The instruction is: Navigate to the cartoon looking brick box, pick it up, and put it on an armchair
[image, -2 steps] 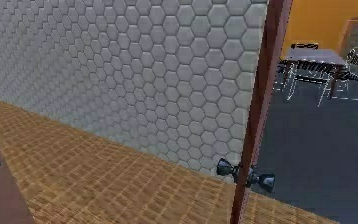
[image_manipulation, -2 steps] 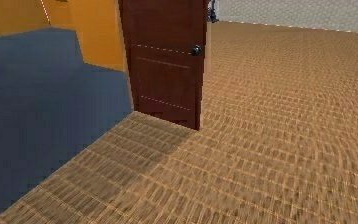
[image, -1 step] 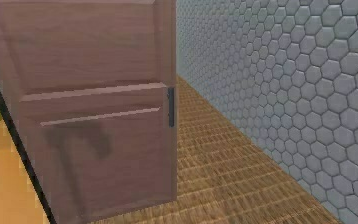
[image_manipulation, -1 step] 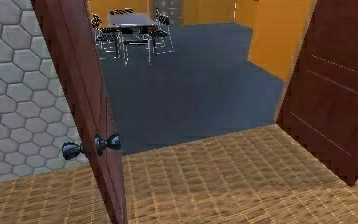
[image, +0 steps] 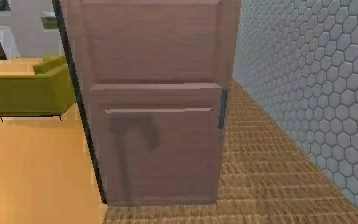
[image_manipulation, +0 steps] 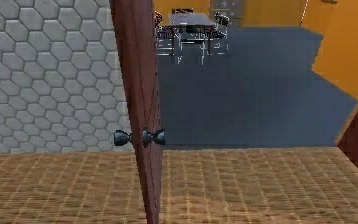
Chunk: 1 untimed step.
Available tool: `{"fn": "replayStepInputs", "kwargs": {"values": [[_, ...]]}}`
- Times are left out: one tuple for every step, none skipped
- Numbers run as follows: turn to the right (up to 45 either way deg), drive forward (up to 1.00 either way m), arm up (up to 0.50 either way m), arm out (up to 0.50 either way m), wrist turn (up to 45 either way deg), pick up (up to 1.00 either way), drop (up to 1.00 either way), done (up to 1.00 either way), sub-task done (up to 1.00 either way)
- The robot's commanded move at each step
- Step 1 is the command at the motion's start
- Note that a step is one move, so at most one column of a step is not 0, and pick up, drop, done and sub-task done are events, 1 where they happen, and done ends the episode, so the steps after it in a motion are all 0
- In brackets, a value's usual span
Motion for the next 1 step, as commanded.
{"fn": "replayStepInputs", "kwargs": {"values": [[0.0, 0.50, 0.00, 0.00, 0.0, 0.00, 0.00, 0.00, 0.00]]}}
